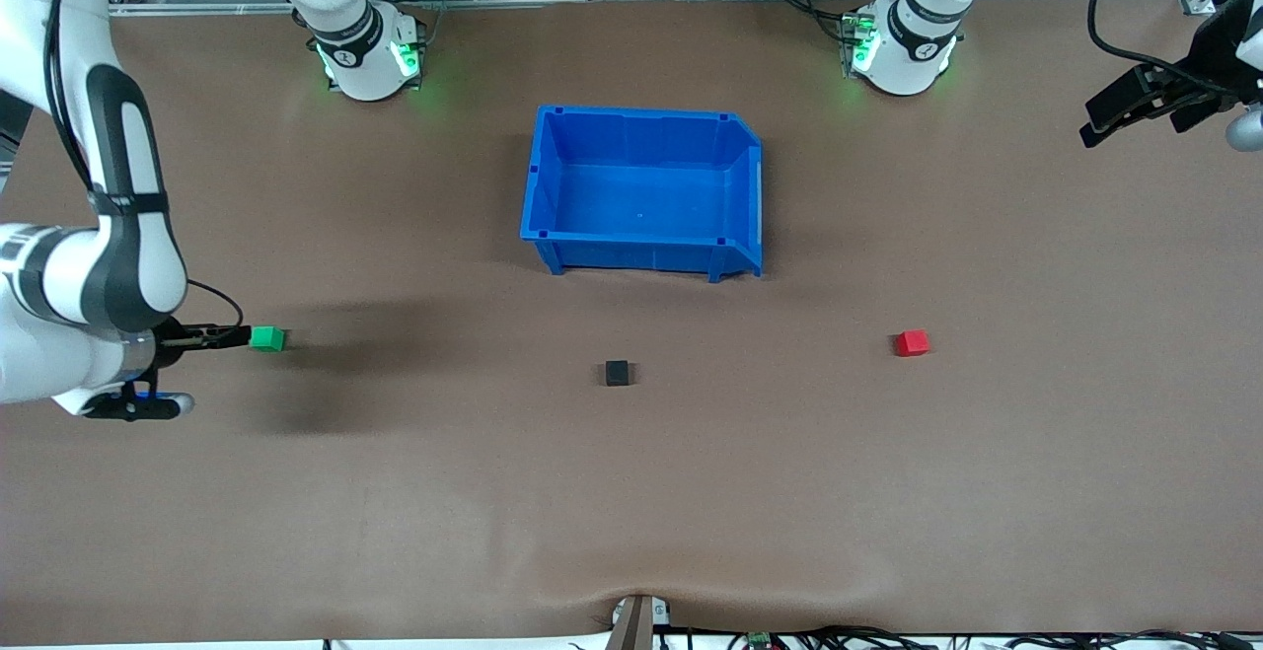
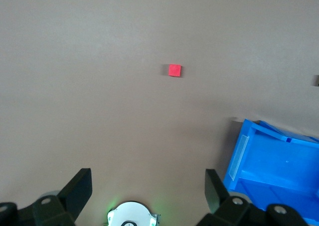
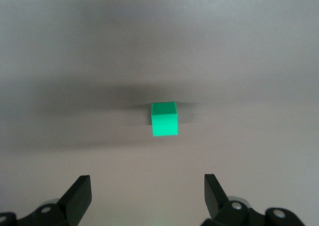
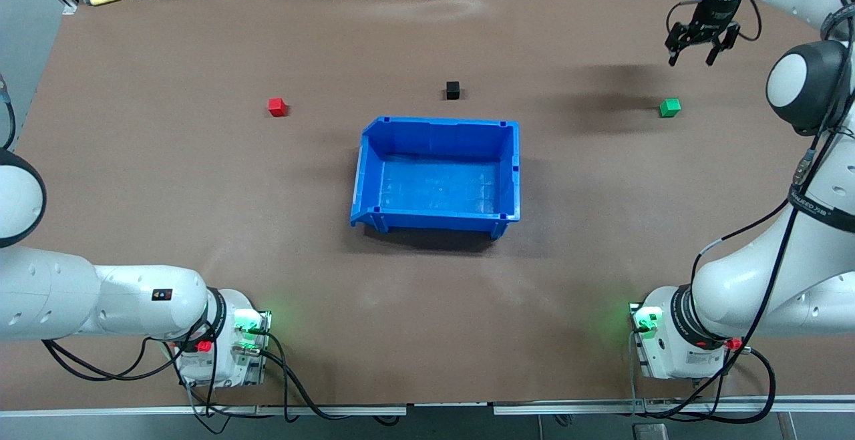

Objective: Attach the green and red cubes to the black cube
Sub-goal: 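Close the right gripper on the green cube and lift it, then carry the green cube to the black cube while the left gripper reaches the red cube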

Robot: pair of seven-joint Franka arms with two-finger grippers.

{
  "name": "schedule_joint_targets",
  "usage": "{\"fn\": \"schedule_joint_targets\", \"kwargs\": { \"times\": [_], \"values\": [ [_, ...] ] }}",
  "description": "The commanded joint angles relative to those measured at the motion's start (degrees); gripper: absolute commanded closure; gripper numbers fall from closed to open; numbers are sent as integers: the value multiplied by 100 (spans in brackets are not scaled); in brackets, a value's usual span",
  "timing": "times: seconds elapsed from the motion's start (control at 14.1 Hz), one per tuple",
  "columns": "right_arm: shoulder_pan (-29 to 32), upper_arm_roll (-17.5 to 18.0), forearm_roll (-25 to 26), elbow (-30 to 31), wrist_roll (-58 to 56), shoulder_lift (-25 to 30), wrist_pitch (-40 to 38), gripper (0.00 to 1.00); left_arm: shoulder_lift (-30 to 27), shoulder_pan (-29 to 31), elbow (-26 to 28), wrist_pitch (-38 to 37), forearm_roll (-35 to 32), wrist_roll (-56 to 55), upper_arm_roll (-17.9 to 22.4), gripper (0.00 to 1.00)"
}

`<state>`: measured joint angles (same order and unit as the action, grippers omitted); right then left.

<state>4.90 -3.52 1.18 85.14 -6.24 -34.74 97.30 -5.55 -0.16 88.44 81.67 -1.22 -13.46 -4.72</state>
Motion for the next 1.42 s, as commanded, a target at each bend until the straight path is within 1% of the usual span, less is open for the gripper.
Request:
{"fn": "schedule_joint_targets", "kwargs": {
  "times": [0.0,0.07,0.21,0.43,0.5,0.64,0.71,0.78,0.85,1.0,1.07,1.14,1.21,1.35],
  "values": [
    [212,88,-99,-130,-17,-383,410,0,10,-1,-55,-47,-1,98,-29,0],
    [239,88,-152,-129,-18,-593,604,0,19,-1,-55,-38,-10,98,-29,0],
    [222,97,-293,-129,-70,-945,677,0,63,-1,-64,-20,-19,98,-29,0],
    [222,106,-346,-129,-88,-1218,791,0,133,-28,-55,85,-19,98,-29,0],
    [196,106,-337,-121,-88,-1237,782,12,133,-36,-55,85,-19,90,-38,0],
    [221,106,-302,-138,-62,-1228,712,46,142,-28,-73,112,-36,90,-64,0],
    [222,97,-259,-156,-61,-1219,581,60,142,-28,-73,173,-36,90,-64,0],
    [231,97,-276,-165,-61,-1219,363,92,168,-28,-64,217,-54,90,-64,0],
    [231,97,-284,-191,-44,-1219,204,100,255,-28,-73,252,-71,90,-64,0],
    [231,97,-311,-348,-18,-1219,149,100,370,-19,-64,445,-71,90,-64,0],
    [231,106,-433,-427,96,-1219,141,100,431,-28,-64,524,-71,81,-64,0],
    [222,106,-660,-541,314,-1211,88,100,449,-36,-55,594,-80,37,-64,0],
    [204,106,-950,-682,699,-1219,-121,100,528,-37,-55,647,-89,20,-64,0],
    [100,132,-1434,-937,1743,-1219,-246,100,660,-28,-55,823,-89,19,-64,0]
  ]
}}
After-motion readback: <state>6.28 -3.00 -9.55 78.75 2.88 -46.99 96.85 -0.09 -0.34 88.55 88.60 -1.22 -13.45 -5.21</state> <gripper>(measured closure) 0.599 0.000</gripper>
